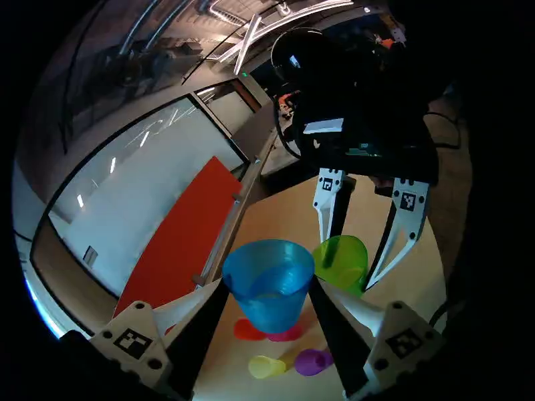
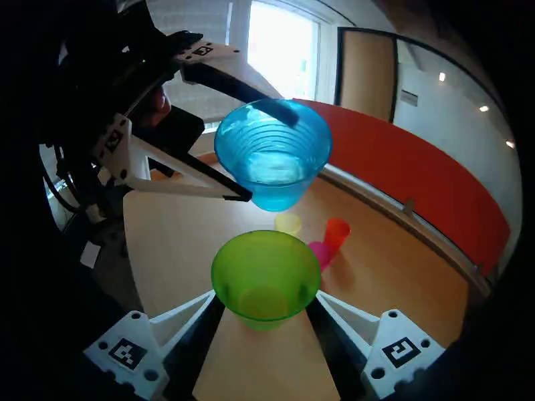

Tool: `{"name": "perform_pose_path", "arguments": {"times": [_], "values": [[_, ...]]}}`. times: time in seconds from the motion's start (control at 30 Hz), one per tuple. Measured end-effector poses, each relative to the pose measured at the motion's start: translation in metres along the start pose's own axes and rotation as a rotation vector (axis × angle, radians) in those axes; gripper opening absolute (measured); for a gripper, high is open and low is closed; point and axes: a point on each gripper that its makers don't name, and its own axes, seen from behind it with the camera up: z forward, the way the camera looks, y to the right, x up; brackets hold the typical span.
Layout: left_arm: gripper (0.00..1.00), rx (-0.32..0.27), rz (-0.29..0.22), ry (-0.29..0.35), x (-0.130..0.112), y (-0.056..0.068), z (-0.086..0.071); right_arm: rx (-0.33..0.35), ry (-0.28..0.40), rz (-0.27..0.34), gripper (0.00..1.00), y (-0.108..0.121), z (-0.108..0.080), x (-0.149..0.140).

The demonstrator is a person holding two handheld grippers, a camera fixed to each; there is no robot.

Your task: Pour water

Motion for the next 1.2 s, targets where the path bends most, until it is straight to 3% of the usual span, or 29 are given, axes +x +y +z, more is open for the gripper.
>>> {"name": "perform_pose_path", "arguments": {"times": [0.8, 1.2], "values": [[0.85, 0.010, 0.197, -0.005, 0.009, -0.003, 0.016, 0.000, -0.001, 0.010, 0.85, 0.005, 0.003, -0.002], [0.85, 0.016, 0.253, 0.004, 0.011, -0.001, 0.018, 0.000, 0.007, 0.006, 0.85, 0.008, 0.001, -0.001]]}}
